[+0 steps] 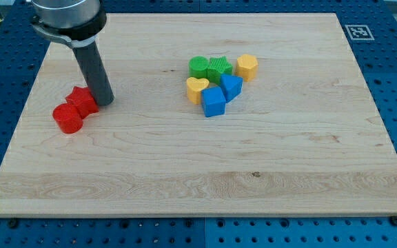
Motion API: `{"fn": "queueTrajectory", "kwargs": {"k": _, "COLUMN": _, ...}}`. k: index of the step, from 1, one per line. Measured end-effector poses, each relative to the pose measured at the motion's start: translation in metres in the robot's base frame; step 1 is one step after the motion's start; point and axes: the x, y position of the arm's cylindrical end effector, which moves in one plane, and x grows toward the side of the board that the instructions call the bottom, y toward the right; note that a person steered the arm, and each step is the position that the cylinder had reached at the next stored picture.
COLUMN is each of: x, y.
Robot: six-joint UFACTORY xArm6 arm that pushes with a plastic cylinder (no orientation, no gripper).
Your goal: Push the red circle slightly down and right a bit
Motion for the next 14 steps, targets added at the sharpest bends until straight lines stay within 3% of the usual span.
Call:
{"fn": "queueTrajectory", "kwargs": {"k": 1, "x": -0.020, "y": 0.000}}
{"fn": "queueTrajectory", "kwargs": {"k": 2, "x": -0.061, "y": -0.036}}
{"fn": "queueTrajectory", "kwargs": {"k": 4, "x": -0.048, "y": -0.127}}
{"fn": "queueTrajectory", "kwargs": {"k": 5, "x": 0.002, "y": -0.120}}
{"fn": "queueTrajectory", "kwargs": {"k": 6, "x": 0.014, "y": -0.113}}
{"fn": "queueTrajectory", "kwargs": {"k": 9, "x": 0.031, "y": -0.058}}
{"fn": "queueTrajectory", "kwargs": {"k": 14, "x": 0.057, "y": -0.072}}
